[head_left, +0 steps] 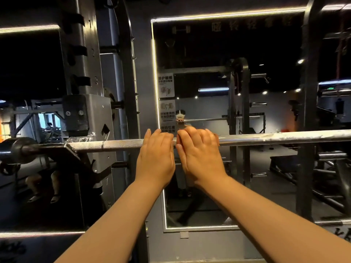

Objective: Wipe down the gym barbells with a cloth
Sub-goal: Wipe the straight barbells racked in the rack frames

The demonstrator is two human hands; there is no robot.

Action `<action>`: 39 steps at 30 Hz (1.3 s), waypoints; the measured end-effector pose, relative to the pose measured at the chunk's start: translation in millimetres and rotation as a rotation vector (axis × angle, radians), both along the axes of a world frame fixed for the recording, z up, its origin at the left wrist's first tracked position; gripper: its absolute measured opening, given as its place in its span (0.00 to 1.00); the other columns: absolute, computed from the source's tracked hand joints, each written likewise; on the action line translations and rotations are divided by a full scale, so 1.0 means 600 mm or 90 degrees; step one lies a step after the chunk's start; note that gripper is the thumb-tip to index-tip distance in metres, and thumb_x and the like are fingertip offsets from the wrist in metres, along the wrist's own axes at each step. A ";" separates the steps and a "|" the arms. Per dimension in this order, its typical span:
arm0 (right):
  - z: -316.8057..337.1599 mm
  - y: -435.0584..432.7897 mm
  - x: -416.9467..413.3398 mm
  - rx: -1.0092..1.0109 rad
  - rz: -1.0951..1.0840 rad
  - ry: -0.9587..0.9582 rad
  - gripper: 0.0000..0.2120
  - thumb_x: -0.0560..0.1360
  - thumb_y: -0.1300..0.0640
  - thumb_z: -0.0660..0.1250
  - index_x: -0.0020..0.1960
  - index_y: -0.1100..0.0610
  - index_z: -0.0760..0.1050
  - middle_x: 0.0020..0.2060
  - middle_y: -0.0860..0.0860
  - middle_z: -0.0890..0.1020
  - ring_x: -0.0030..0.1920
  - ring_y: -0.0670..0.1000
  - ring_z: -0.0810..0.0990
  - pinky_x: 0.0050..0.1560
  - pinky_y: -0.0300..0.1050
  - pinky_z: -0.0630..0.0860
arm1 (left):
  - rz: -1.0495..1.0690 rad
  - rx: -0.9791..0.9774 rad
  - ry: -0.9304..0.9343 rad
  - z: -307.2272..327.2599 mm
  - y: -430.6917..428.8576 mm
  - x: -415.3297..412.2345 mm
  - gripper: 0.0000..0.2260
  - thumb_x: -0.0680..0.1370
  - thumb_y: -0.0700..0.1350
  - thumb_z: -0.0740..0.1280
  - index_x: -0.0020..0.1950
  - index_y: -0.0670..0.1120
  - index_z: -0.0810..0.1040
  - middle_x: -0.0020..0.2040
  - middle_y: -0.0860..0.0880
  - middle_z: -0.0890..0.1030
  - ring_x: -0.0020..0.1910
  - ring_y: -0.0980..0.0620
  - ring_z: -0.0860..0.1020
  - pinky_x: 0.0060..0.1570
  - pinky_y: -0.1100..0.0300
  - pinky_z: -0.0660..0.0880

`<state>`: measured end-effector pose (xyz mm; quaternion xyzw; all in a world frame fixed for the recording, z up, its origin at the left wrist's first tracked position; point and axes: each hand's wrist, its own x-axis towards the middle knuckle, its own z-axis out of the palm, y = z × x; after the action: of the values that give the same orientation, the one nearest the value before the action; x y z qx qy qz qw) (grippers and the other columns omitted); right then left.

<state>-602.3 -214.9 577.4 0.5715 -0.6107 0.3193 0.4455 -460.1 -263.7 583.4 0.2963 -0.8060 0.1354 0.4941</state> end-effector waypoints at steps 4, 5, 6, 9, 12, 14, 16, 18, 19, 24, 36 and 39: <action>0.050 0.025 -0.027 0.120 0.023 0.068 0.23 0.84 0.41 0.48 0.70 0.50 0.70 0.63 0.51 0.77 0.56 0.55 0.79 0.56 0.54 0.77 | 0.007 -0.003 -0.005 0.001 -0.001 0.002 0.15 0.85 0.46 0.57 0.68 0.45 0.77 0.65 0.47 0.79 0.74 0.45 0.69 0.81 0.50 0.48; 0.050 0.031 -0.041 0.118 0.027 0.075 0.22 0.85 0.41 0.49 0.70 0.50 0.71 0.62 0.51 0.77 0.55 0.54 0.80 0.55 0.53 0.77 | 0.006 -0.004 -0.003 0.001 -0.001 0.002 0.15 0.85 0.46 0.57 0.67 0.45 0.77 0.64 0.47 0.79 0.74 0.45 0.70 0.81 0.50 0.49; 0.044 0.034 -0.051 0.092 0.019 0.060 0.21 0.85 0.41 0.50 0.69 0.50 0.72 0.60 0.51 0.78 0.53 0.54 0.80 0.54 0.53 0.76 | 0.004 -0.005 -0.002 0.001 -0.001 0.002 0.15 0.84 0.45 0.57 0.67 0.45 0.77 0.63 0.47 0.79 0.73 0.45 0.70 0.81 0.49 0.49; 0.022 0.027 -0.028 -0.019 -0.044 -0.066 0.20 0.84 0.44 0.51 0.64 0.52 0.76 0.56 0.54 0.80 0.53 0.57 0.78 0.59 0.55 0.72 | 0.004 -0.005 0.007 0.001 0.000 0.001 0.14 0.84 0.45 0.57 0.66 0.45 0.77 0.62 0.47 0.79 0.72 0.45 0.71 0.81 0.49 0.48; 0.017 -0.003 0.032 -0.046 -0.025 -0.129 0.20 0.83 0.46 0.51 0.62 0.53 0.78 0.59 0.56 0.79 0.59 0.60 0.77 0.67 0.60 0.70 | -0.003 0.001 0.011 0.000 0.000 -0.002 0.13 0.85 0.44 0.58 0.66 0.45 0.77 0.63 0.48 0.79 0.73 0.46 0.69 0.81 0.50 0.47; 0.021 -0.003 0.034 -0.011 0.029 -0.064 0.20 0.83 0.47 0.52 0.65 0.53 0.77 0.61 0.55 0.79 0.60 0.59 0.78 0.66 0.59 0.72 | -0.006 -0.001 0.006 -0.001 0.000 0.001 0.14 0.85 0.46 0.57 0.67 0.46 0.77 0.64 0.48 0.80 0.74 0.46 0.69 0.81 0.49 0.47; 0.023 0.014 -0.001 0.052 0.053 0.024 0.21 0.84 0.45 0.52 0.70 0.53 0.72 0.64 0.54 0.76 0.60 0.57 0.77 0.64 0.58 0.73 | -0.005 -0.005 -0.001 0.000 0.000 0.004 0.15 0.85 0.46 0.57 0.67 0.46 0.77 0.65 0.48 0.79 0.75 0.46 0.69 0.81 0.49 0.47; 0.016 0.034 -0.052 0.051 0.024 0.061 0.21 0.84 0.44 0.53 0.72 0.52 0.70 0.64 0.53 0.75 0.59 0.56 0.76 0.63 0.56 0.72 | -0.008 -0.006 0.006 0.002 0.001 0.005 0.14 0.84 0.45 0.58 0.67 0.45 0.77 0.64 0.47 0.79 0.74 0.45 0.69 0.81 0.49 0.47; 0.009 0.042 -0.071 0.022 -0.009 0.030 0.20 0.84 0.44 0.53 0.72 0.52 0.70 0.64 0.54 0.74 0.60 0.57 0.75 0.64 0.56 0.71 | -0.009 -0.004 0.010 0.003 0.003 0.004 0.14 0.84 0.44 0.58 0.66 0.45 0.77 0.64 0.46 0.80 0.74 0.45 0.70 0.81 0.49 0.48; -0.016 0.026 -0.016 -0.087 -0.060 -0.199 0.20 0.85 0.48 0.51 0.71 0.53 0.71 0.70 0.60 0.70 0.73 0.64 0.66 0.80 0.63 0.49 | -0.012 0.013 0.022 0.001 0.008 -0.005 0.13 0.85 0.43 0.58 0.66 0.44 0.77 0.64 0.46 0.79 0.74 0.44 0.69 0.81 0.46 0.48; -0.006 0.056 -0.065 -0.043 -0.087 -0.202 0.23 0.84 0.43 0.47 0.72 0.52 0.68 0.68 0.57 0.73 0.72 0.60 0.68 0.80 0.61 0.53 | -0.012 -0.018 0.001 0.002 0.000 0.008 0.15 0.84 0.46 0.57 0.67 0.45 0.77 0.64 0.46 0.80 0.73 0.44 0.71 0.81 0.45 0.50; 0.002 0.040 -0.017 -0.028 -0.054 -0.254 0.27 0.83 0.43 0.43 0.73 0.50 0.69 0.70 0.56 0.71 0.75 0.58 0.63 0.81 0.60 0.46 | 0.023 -0.005 -0.002 0.003 0.009 0.000 0.18 0.85 0.49 0.52 0.67 0.46 0.77 0.65 0.47 0.79 0.75 0.44 0.68 0.81 0.43 0.48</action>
<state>-612.6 -191.2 578.4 0.4607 -0.7030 0.4209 0.3411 -459.9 -258.4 585.2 0.3088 -0.8006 0.1483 0.4917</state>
